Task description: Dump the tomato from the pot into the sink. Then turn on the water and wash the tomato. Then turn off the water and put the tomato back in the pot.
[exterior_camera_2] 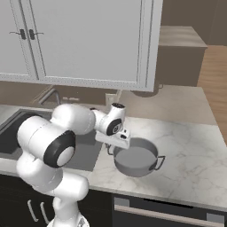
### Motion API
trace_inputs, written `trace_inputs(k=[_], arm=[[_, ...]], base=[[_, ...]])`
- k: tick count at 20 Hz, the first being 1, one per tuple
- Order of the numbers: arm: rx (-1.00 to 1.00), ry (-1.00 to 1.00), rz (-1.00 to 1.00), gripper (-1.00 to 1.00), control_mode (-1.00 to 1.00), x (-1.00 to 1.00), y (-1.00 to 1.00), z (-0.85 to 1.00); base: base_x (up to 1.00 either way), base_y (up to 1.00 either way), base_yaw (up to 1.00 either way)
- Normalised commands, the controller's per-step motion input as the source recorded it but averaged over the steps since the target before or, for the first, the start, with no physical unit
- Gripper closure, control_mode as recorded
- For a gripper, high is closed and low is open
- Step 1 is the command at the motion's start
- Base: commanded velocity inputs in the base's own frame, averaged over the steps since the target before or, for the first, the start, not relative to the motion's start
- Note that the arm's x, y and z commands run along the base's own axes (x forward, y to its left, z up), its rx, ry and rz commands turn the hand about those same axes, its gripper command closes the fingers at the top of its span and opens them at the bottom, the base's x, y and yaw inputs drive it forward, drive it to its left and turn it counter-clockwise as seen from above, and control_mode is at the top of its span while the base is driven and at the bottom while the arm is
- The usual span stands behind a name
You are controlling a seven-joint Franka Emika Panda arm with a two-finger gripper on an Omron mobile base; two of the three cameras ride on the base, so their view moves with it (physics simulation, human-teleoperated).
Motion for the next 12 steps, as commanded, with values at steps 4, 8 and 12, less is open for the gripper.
trace_inputs(k=[4, 8, 12], arm=[[0.0, 0.11, 0.05, 1.0, -1.0, 0.1, 0.0, -0.06], [0.0, 0.05, 0.04, 1.0, -1.0, 0.0, 0.0, -0.07], [0.0, 0.04, 0.03, 1.0, -1.0, -0.01, 0.0, -0.06]], base=[[0.0, 0.0, 0.0], [0.0, 0.0, 0.0], [0.0, 0.0, 0.0]])
